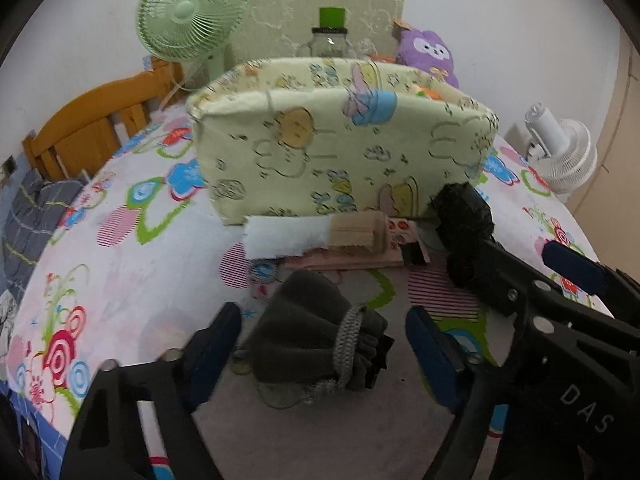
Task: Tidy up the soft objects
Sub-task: 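Grasp the grey knit hat with the left tool while the right tool grasps the black plastic bag, then lift and carry the grey hat and black bag over the fabric box with both tools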
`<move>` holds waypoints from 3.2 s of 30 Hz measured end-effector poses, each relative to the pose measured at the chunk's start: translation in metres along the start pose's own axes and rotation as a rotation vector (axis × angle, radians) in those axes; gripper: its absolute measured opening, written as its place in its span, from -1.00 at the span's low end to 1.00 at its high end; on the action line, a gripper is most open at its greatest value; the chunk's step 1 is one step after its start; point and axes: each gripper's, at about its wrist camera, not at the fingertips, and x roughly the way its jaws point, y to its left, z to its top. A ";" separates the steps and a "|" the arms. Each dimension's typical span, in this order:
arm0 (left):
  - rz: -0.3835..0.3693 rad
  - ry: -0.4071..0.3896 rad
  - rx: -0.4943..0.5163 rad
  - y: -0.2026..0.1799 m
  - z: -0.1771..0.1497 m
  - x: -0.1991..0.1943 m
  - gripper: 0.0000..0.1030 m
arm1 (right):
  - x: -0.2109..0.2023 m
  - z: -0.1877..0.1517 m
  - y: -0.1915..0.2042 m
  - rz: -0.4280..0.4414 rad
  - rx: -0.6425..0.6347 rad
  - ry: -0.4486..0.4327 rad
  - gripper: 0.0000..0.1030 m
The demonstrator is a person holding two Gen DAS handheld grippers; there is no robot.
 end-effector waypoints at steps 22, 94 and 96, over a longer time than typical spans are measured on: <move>-0.012 0.007 0.024 -0.008 0.009 0.013 0.18 | 0.032 0.006 -0.004 0.000 0.016 0.066 0.50; 0.001 -0.228 0.025 -0.009 0.037 -0.117 0.17 | -0.099 0.044 0.039 0.043 -0.019 -0.104 -0.01; 0.003 -0.234 0.024 -0.008 0.040 -0.119 0.17 | -0.100 0.048 0.040 0.046 -0.020 -0.111 -0.01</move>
